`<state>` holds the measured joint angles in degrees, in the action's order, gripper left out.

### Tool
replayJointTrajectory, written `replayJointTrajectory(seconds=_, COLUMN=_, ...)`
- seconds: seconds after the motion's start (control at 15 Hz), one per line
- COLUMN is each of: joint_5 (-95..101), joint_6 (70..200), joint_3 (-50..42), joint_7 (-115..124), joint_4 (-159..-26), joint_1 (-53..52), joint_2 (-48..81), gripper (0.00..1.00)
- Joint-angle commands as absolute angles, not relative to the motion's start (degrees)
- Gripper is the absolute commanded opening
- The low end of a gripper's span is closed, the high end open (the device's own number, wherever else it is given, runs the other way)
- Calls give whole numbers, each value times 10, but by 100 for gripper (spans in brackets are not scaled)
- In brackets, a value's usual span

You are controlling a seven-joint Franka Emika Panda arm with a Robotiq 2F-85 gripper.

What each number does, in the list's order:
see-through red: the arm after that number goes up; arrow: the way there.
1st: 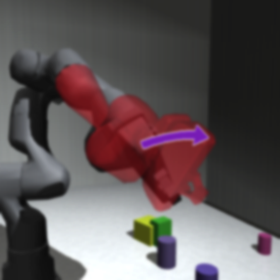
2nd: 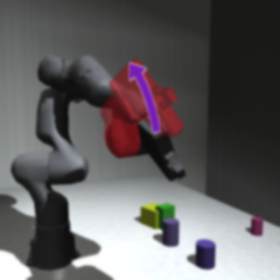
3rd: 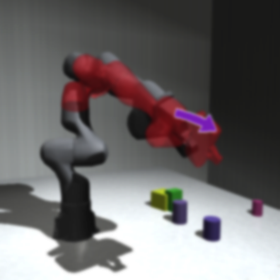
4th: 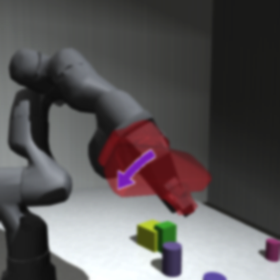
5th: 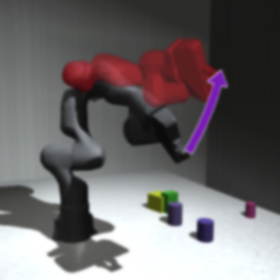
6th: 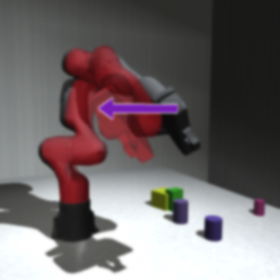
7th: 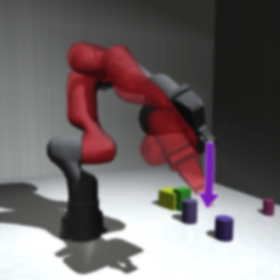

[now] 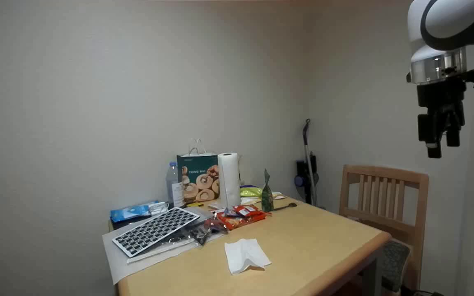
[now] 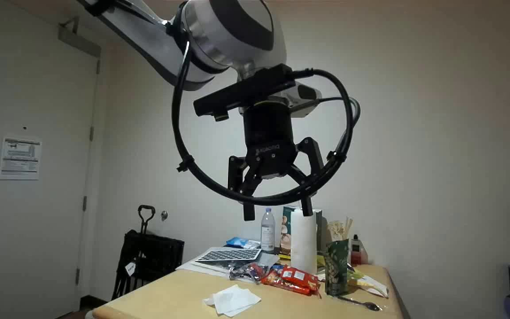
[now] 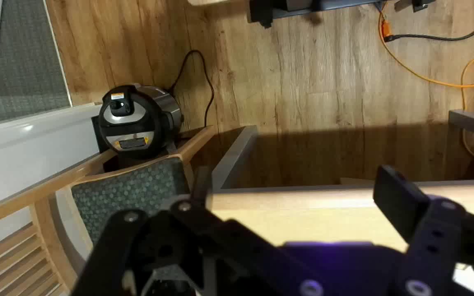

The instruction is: Use the white napkin to wipe the table

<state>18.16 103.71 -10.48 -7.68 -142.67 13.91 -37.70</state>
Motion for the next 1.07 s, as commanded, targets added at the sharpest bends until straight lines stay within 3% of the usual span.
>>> replayJointTrajectory(seconds=0.0, joint_5=185, joint_6=1035, joint_3=-110, joint_7=-74, joint_4=-1425, joint_1=132, joint_2=-377, gripper=100)
replayJointTrajectory(seconds=0.27, joint_5=185, joint_6=1035, joint_3=-110, joint_7=-74, joint_4=-1425, joint_1=132, joint_2=-377, gripper=100)
replayJointTrajectory(seconds=1.0, joint_5=233, joint_6=983, joint_3=-19, joint_7=-115, joint_4=-1274, joint_1=26, joint_2=-182, gripper=100)
